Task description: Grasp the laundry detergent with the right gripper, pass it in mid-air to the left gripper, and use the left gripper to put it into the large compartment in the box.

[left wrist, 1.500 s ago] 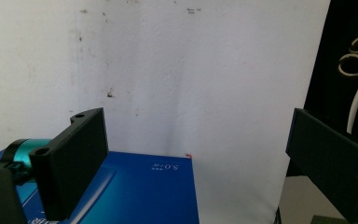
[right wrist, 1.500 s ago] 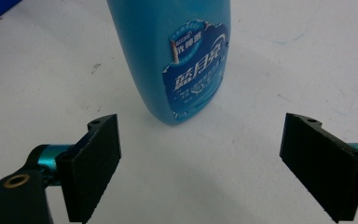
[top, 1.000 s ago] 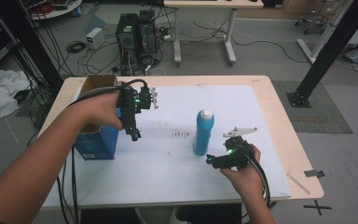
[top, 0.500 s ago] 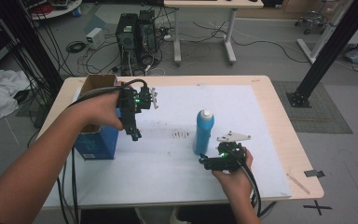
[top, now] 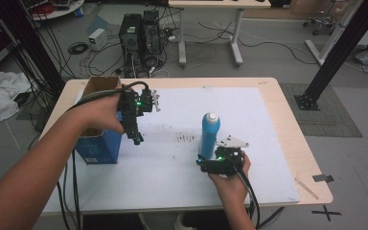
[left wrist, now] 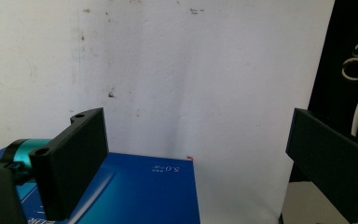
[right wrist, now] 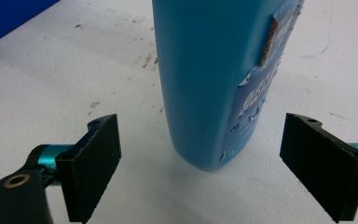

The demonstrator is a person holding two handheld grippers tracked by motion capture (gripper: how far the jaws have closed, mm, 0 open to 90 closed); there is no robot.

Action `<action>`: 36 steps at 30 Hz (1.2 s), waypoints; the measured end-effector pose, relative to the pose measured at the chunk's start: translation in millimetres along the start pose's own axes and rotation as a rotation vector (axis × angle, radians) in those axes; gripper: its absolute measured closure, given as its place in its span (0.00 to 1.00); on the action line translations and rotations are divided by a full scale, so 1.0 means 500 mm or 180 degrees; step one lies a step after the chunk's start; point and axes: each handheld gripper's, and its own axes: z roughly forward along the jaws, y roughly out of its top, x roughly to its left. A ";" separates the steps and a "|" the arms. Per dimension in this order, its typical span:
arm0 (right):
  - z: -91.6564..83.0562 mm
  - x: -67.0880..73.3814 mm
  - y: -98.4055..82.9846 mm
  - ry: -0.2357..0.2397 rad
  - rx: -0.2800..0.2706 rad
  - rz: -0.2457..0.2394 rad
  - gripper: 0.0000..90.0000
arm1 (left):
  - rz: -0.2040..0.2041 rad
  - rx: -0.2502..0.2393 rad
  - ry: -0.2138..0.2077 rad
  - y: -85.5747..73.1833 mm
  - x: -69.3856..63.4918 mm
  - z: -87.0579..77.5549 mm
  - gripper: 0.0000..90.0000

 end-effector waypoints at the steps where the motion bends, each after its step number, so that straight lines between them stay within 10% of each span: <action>1: 0.002 0.001 0.000 0.0004 0.0003 0.0015 0.13 | 0.0001 -0.0004 0.0001 0.000 0.000 0.000 0.06; 36: 0.063 0.005 0.014 -0.0205 -0.0258 0.0199 0.13 | 0.0006 -0.0011 -0.0009 -0.004 0.003 0.001 0.06</action>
